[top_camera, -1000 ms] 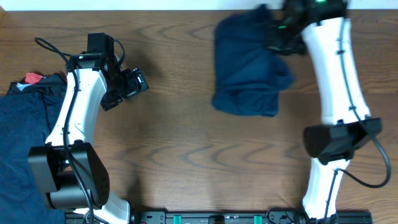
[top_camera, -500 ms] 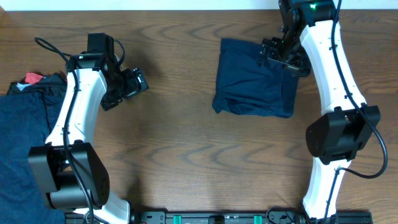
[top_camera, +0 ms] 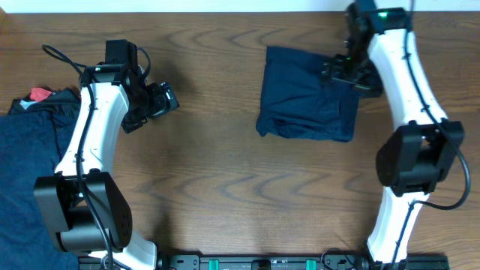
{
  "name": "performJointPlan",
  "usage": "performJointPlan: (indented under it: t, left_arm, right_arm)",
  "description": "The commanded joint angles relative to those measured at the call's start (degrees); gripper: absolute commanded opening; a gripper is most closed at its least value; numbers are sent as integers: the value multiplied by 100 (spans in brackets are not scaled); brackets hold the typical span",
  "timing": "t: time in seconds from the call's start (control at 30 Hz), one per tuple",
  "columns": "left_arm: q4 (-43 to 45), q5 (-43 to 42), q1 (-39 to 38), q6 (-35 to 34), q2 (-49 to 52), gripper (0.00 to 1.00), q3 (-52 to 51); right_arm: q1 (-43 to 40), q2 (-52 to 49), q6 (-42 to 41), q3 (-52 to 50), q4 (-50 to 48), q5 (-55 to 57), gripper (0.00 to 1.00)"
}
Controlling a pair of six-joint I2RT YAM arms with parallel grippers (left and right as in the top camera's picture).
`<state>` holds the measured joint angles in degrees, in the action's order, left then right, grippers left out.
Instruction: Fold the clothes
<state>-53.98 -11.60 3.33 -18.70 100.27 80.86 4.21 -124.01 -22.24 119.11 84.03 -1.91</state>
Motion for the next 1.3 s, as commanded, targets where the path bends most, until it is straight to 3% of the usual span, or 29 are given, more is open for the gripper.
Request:
performJointPlan:
  t: [0.0, 0.4, 0.77, 1.27]
  left_arm:
    - [-11, 74, 28, 221, -127, 98, -39]
    - [-15, 74, 31, 413, -127, 98, -39]
    - [-15, 74, 28, 413, -127, 98, -39]
    - [26, 74, 24, 413, -127, 98, -39]
  right_arm:
    - [-461, 24, 247, -120, 33, -72, 99]
    - [-988, 24, 1222, -1928, -1338, -1554, 99]
    - [-979, 24, 1003, -3252, -2732, -2433, 99]
    - [-723, 24, -2, -4653, -5193, -3292, 99]
